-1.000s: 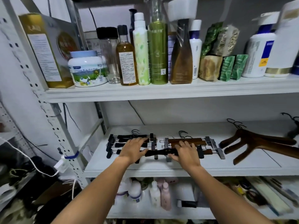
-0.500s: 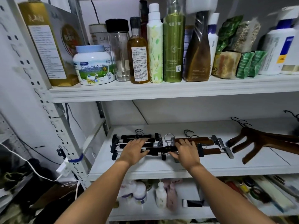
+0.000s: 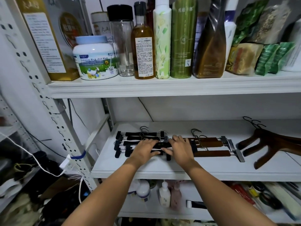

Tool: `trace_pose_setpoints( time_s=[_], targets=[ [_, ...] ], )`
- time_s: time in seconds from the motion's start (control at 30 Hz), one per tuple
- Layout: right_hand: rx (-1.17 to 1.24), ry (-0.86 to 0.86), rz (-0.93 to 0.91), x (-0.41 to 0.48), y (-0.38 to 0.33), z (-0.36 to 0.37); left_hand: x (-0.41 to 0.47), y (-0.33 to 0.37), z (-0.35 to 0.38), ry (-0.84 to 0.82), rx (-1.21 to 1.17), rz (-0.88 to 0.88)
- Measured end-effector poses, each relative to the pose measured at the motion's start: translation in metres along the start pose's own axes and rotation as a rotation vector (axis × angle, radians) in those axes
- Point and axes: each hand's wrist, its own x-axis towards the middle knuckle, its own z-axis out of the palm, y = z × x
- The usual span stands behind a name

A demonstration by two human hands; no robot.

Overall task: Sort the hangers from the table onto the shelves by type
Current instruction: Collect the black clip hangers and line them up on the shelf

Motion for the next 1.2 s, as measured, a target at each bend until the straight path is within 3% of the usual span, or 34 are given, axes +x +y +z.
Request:
trace_pose_setpoints(
  time_s=[0.17, 0.33, 0.53, 0.7, 0.83, 1.1, 1.2],
  targets=[
    [0.063, -0.050, -0.039, 0.010, -0.013, 0.009, -0.003, -0.011, -0.001, 0.051, -0.100, -0.033],
    [0.199, -0.045, -0.112, 0.015, -0.026, 0.015, -0.014, -0.032, 0.007, -0.006, -0.172, -0.116],
    [0.561, -0.025, -0.003, 0.018, -0.041, 0.013, -0.019, -0.058, 0.022, -0.084, -0.149, -0.182],
    [0.411, -0.071, 0.010, 0.018, -0.038, 0.026, -0.012, -0.076, 0.039, -0.176, -0.070, -0.251],
    [0.305, -0.108, 0.037, 0.018, -0.040, 0.044, -0.003, -0.086, 0.056, -0.242, -0.044, -0.164],
    [0.203, -0.210, -0.035, 0.020, -0.060, 0.080, 0.002, -0.105, 0.088, -0.088, 0.038, -0.133],
    [0.161, -0.238, -0.019, 0.021, -0.068, 0.092, -0.004, -0.117, 0.099, -0.103, 0.157, -0.152]
  ],
)
